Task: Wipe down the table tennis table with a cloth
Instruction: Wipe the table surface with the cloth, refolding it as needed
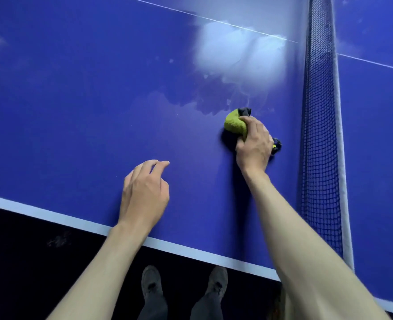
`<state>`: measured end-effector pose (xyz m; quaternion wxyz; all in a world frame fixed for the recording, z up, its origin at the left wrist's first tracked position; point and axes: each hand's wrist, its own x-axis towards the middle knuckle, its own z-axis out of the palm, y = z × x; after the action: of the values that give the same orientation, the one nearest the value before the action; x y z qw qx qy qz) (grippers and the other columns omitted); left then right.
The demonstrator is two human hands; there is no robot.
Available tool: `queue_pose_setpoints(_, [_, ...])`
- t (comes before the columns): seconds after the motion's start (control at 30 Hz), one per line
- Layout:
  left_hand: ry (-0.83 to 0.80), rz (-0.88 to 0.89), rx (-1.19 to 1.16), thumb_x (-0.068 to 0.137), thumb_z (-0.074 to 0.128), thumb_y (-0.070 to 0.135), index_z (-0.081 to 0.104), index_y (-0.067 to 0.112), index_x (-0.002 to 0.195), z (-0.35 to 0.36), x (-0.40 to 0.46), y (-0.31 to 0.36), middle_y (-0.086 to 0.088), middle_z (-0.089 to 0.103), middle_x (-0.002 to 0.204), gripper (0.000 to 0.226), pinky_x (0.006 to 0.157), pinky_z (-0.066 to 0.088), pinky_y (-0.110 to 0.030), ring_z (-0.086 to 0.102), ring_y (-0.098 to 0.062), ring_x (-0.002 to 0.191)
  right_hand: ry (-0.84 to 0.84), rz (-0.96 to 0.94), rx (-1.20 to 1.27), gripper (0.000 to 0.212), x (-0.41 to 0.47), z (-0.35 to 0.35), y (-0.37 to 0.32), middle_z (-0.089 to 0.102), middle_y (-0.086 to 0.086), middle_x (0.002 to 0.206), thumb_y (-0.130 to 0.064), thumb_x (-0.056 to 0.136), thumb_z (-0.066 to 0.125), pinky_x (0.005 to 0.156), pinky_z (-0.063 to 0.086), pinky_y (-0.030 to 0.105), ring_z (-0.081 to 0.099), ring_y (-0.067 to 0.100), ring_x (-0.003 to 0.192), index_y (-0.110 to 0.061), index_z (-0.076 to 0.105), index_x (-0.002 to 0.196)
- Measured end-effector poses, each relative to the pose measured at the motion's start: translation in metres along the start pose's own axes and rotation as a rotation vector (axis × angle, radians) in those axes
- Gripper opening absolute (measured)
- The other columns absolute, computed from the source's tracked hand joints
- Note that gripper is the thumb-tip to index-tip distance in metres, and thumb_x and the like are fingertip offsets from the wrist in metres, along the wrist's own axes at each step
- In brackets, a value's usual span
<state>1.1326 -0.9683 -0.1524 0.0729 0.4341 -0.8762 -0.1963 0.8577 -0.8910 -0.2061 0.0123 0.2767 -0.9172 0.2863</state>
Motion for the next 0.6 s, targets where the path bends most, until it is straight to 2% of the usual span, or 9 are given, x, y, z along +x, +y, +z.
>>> queue_pose_setpoints(0.17, [0.020, 0.043, 0.118, 0.088, 0.062, 0.006, 0.064, 0.018, 0.133, -0.004, -0.013, -0.012, -0.003, 0.062, 0.132, 0.047, 0.108, 0.042, -0.047, 0.055, -0.025, 0.128, -0.064, -0.022, -0.046, 0.061, 0.082, 0.021, -0.012, 0.057, -0.002, 0.143, -0.013, 0.085, 0.059, 0.116, 0.033, 0.046, 0.047, 0.025, 0.140, -0.028, 0.054, 0.144])
queue_pose_setpoints(0.27, [0.038, 0.051, 0.123, 0.089, 0.062, 0.007, 0.063, 0.018, 0.133, -0.008, -0.021, -0.015, -0.003, 0.062, 0.133, 0.046, 0.109, 0.040, -0.046, 0.054, -0.025, 0.129, -0.070, -0.019, -0.025, 0.062, 0.075, 0.020, -0.015, 0.058, -0.004, 0.143, -0.011, 0.084, 0.060, 0.114, 0.032, 0.041, 0.049, 0.023, 0.137, -0.028, 0.055, 0.144])
queue_pose_setpoints(0.4, [0.023, 0.050, 0.101, 0.090, 0.059, 0.009, 0.061, 0.020, 0.135, -0.016, -0.022, -0.018, -0.002, 0.060, 0.134, 0.046, 0.109, 0.040, -0.045, 0.052, -0.024, 0.129, -0.058, -0.042, 0.042, 0.063, -0.004, 0.012, -0.031, 0.061, -0.006, 0.141, -0.010, 0.078, 0.063, 0.111, 0.035, 0.041, 0.053, 0.024, 0.132, -0.029, 0.059, 0.138])
queue_pose_setpoints(0.5, [0.022, 0.041, 0.080, 0.092, 0.058, 0.011, 0.060, 0.021, 0.136, -0.024, -0.024, -0.020, -0.001, 0.059, 0.135, 0.046, 0.109, 0.040, -0.044, 0.051, -0.023, 0.130, -0.055, -0.046, 0.057, 0.064, -0.092, 0.003, -0.052, 0.059, -0.004, 0.144, -0.009, 0.076, 0.064, 0.114, 0.036, 0.044, 0.052, 0.024, 0.134, -0.029, 0.060, 0.136])
queue_pose_setpoints(0.6, [0.013, 0.025, 0.058, 0.093, 0.057, 0.014, 0.059, 0.023, 0.137, -0.032, -0.025, -0.021, 0.000, 0.058, 0.135, 0.045, 0.108, 0.038, -0.043, 0.050, -0.023, 0.129, -0.117, -0.045, 0.041, 0.068, -0.181, -0.010, -0.069, 0.052, -0.011, 0.152, -0.005, 0.075, 0.068, 0.118, 0.032, 0.042, 0.046, 0.020, 0.141, -0.034, 0.058, 0.136])
